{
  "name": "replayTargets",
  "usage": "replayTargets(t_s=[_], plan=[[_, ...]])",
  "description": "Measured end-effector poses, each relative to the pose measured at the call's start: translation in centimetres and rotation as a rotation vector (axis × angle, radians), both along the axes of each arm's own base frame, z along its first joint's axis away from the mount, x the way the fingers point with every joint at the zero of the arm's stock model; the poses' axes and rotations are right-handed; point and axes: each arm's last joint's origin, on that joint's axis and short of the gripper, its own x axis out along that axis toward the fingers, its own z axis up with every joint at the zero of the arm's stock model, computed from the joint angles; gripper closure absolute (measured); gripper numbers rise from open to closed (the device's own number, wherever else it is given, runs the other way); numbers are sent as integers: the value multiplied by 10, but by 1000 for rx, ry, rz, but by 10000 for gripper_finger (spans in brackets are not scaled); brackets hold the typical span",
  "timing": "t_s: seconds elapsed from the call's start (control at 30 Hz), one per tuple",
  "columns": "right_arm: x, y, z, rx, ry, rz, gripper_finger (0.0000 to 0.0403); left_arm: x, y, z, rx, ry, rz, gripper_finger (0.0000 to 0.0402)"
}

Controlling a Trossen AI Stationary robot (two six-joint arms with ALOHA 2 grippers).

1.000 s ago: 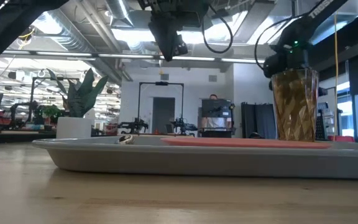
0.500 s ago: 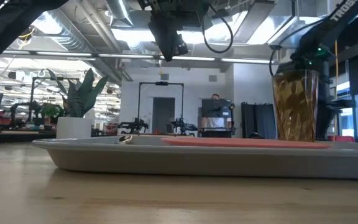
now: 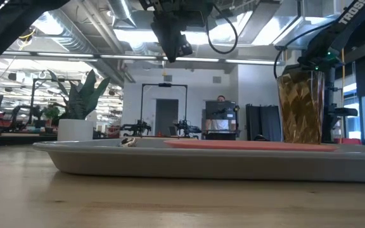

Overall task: Pick and place plate/cup/fork/spoon on tray
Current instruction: Put the fork in between the spoon and plate on the serving tray

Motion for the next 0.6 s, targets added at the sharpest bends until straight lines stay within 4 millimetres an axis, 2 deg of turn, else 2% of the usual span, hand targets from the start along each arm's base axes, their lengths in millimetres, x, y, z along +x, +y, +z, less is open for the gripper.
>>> replayTargets(t_s=[0.33,0.6], plan=[[0,1,-1,2,-2,-27,331,0,0,0,0,0,0,354],[-4,7,-21,-29,-22,-26,331,0,0,0,0,0,0,354]])
